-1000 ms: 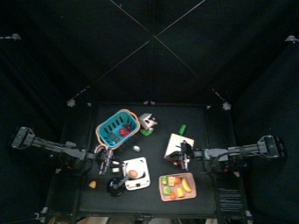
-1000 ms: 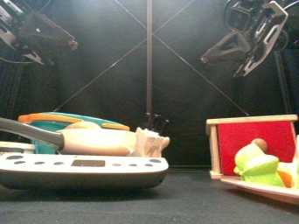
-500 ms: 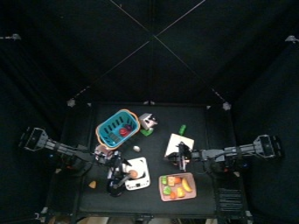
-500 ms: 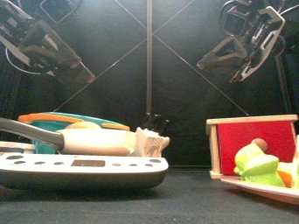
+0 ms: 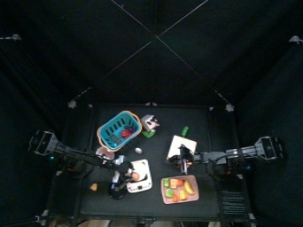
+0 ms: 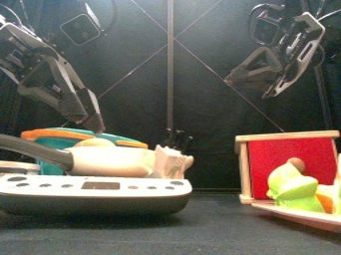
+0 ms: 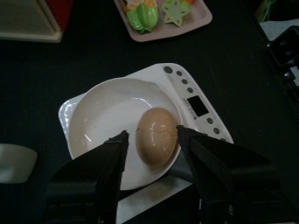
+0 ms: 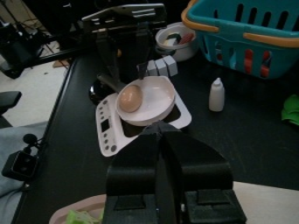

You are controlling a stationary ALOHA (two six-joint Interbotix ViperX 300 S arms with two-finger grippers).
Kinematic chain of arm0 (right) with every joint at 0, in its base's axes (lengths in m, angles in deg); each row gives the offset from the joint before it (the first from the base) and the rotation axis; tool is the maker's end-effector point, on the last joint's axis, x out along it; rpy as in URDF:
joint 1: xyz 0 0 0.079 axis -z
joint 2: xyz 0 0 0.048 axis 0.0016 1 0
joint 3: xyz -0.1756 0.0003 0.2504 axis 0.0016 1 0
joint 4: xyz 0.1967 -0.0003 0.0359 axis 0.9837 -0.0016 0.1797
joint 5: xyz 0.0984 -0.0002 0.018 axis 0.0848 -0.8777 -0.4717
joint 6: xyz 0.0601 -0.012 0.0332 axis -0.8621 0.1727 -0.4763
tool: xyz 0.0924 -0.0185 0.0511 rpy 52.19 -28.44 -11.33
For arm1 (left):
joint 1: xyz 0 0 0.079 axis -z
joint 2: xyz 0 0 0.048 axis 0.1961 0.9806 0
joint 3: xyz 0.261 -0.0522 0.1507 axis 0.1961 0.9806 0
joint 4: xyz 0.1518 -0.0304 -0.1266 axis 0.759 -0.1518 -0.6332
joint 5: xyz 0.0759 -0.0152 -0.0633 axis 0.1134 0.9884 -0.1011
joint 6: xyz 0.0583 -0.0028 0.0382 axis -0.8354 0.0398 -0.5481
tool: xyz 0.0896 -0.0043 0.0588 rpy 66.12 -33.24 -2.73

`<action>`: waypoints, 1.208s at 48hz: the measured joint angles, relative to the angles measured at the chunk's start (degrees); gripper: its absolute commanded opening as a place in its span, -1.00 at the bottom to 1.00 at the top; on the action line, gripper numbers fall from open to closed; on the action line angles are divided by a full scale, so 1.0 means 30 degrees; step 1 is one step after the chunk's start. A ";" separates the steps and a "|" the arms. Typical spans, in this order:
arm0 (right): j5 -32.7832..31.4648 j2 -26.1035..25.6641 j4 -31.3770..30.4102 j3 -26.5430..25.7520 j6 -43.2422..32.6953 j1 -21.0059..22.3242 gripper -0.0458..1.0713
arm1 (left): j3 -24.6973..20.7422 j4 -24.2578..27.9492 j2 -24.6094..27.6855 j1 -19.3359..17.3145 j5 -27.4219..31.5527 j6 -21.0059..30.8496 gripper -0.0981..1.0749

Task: Grab egg

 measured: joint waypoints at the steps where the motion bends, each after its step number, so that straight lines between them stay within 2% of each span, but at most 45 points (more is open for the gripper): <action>1: 0.0000 0.0029 -0.0029 -0.0029 0.0000 0.0000 -0.86 | -0.0059 0.0000 0.0088 0.0000 0.0000 0.0000 0.62; 8: 0.0000 0.0234 -0.0029 0.0000 0.0000 0.0000 -0.86 | -0.0586 0.0000 0.0762 -0.0029 0.0469 0.0029 0.67; 23: 0.0000 0.0293 -0.0029 -0.0029 0.0029 -0.0029 -0.86 | -0.1611 0.0234 0.1816 -0.0059 0.2900 0.0000 0.70; 58: 0.0000 0.1201 -0.0029 -0.0029 0.0000 -0.0029 -0.86 | -0.2021 0.1084 0.2344 -0.1084 0.3135 0.0000 0.70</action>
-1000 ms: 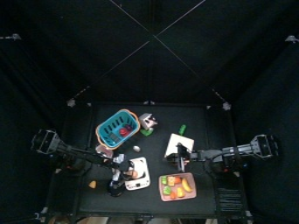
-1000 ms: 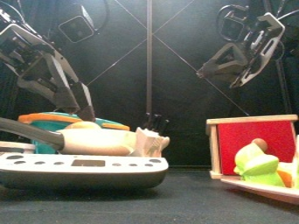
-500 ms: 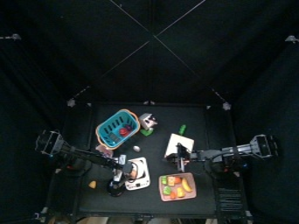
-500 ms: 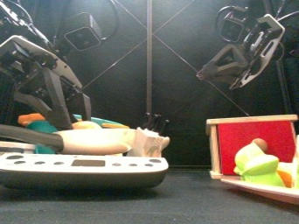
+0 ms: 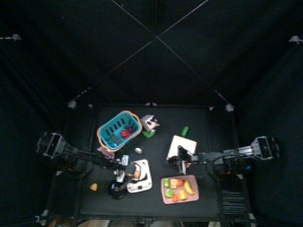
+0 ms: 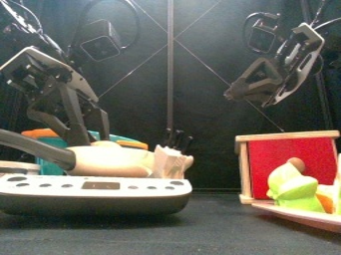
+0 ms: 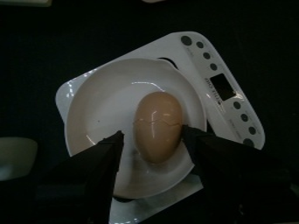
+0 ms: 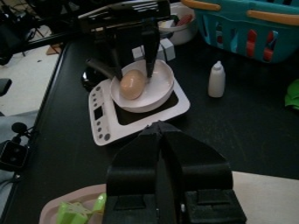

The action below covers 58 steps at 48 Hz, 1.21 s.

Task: Grab egg

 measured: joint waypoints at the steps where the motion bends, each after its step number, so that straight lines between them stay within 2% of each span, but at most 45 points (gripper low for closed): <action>1: 0.0000 0.0000 0.0000 0.0000 0.0029 0.0029 -0.86 | 0.0000 0.0059 0.0059 -0.0029 0.0000 0.0000 0.70; 14: 0.0000 0.0029 0.0000 0.0000 0.0000 0.0029 -0.86 | -0.0322 0.0205 0.0703 -0.0410 0.0117 0.0000 0.70; 35: 0.0000 0.0029 0.0000 0.0000 0.0029 0.0059 -0.86 | -0.0352 0.0352 0.0732 -0.0586 0.0498 0.0000 0.66; 58: 0.0000 0.0146 0.0059 0.0000 0.0000 0.0029 -0.86 | -0.0439 0.0410 0.0908 -0.0645 0.0498 0.0000 0.32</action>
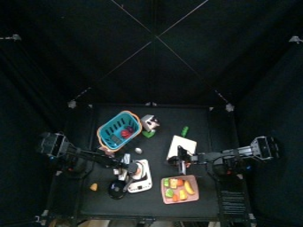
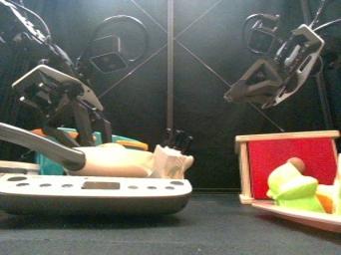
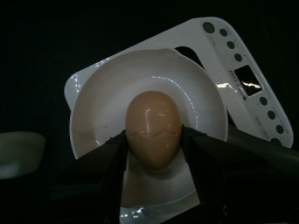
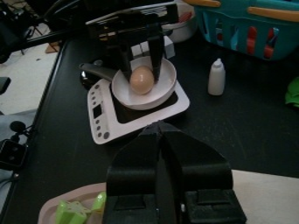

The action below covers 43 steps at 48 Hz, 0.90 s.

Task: Grab egg

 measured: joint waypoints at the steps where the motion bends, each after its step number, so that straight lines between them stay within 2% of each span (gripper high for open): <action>1: 0.0000 0.0000 0.0000 0.0000 0.0000 0.0029 -0.86 | 0.0000 0.0000 -0.0029 -0.0029 0.0000 0.0000 0.32; 22: 0.0000 0.0029 0.0029 -0.0234 0.0029 0.0029 -0.86 | -0.0176 -0.0059 -0.1963 0.0088 0.0000 0.0059 0.32; 43: 0.0000 0.0029 0.0059 -0.0234 0.0000 0.0029 -0.86 | -0.0176 -0.0088 -0.2109 0.0117 -0.0176 0.0059 0.32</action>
